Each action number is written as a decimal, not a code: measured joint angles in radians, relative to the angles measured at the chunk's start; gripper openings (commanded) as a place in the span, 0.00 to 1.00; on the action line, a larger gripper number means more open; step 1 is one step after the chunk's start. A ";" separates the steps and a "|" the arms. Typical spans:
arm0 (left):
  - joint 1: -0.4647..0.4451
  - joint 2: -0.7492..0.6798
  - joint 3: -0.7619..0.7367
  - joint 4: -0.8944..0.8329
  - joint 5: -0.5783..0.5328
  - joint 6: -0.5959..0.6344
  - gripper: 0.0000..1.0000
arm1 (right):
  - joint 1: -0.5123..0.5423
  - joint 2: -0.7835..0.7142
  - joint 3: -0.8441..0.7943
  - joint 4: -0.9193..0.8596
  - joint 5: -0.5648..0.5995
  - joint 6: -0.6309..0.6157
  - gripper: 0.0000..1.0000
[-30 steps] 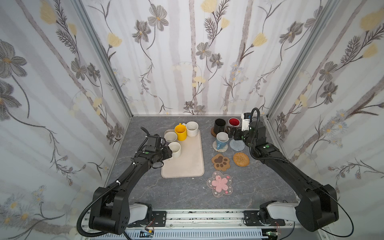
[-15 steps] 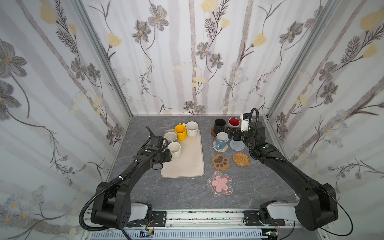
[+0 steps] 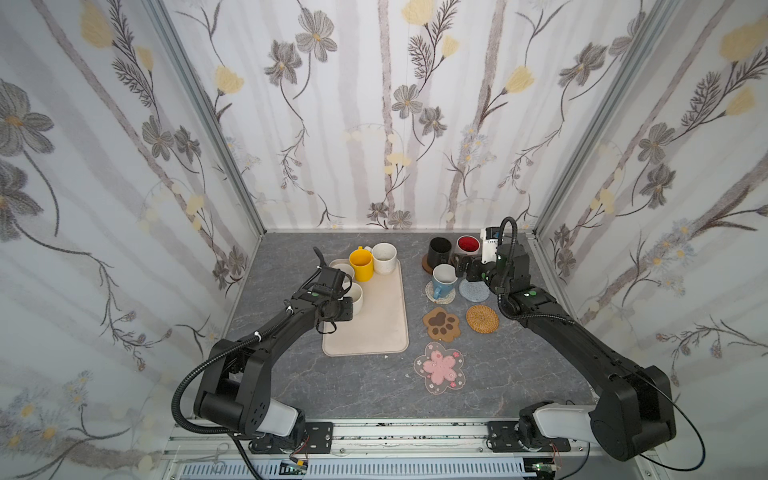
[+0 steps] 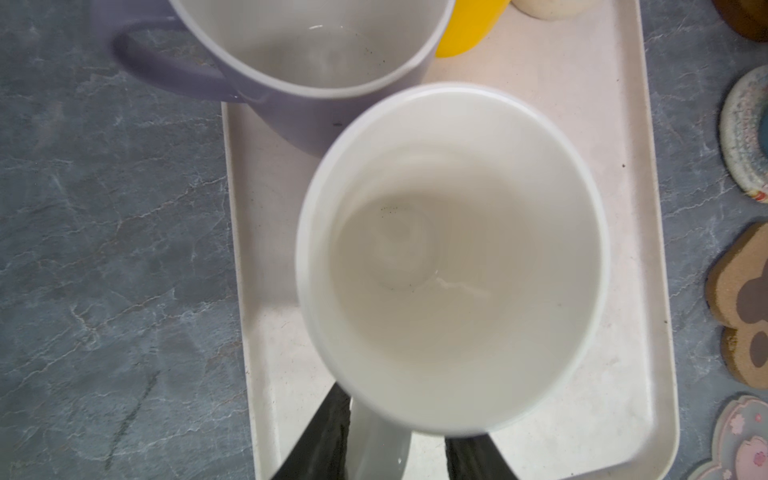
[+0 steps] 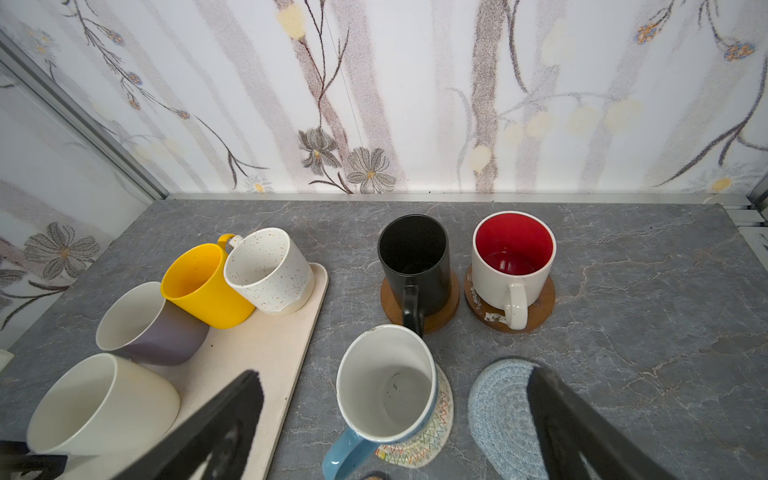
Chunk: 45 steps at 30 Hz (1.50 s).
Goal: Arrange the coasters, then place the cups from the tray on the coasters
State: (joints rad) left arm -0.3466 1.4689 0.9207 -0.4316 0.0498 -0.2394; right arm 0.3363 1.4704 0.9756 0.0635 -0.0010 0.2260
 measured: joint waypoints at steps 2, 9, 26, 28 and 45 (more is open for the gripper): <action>-0.009 0.014 0.006 -0.002 -0.017 0.000 0.36 | 0.000 0.000 0.000 0.000 0.000 0.000 1.00; -0.032 0.051 0.026 -0.008 -0.068 -0.008 0.30 | 0.000 0.000 -0.005 0.000 0.000 0.000 1.00; -0.075 0.061 0.068 -0.044 -0.098 -0.026 0.00 | 0.000 -0.011 -0.008 0.008 0.000 0.000 1.00; -0.086 0.047 0.078 -0.046 -0.098 -0.026 0.00 | 0.000 -0.012 -0.008 0.008 0.000 0.000 1.00; -0.345 0.035 0.284 -0.066 -0.055 0.053 0.00 | -0.153 -0.116 -0.088 0.037 -0.114 0.137 1.00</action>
State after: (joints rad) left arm -0.6914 1.5043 1.2045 -0.4973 -0.0051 -0.1864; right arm 0.1837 1.3544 0.8879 0.1005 -0.1154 0.3626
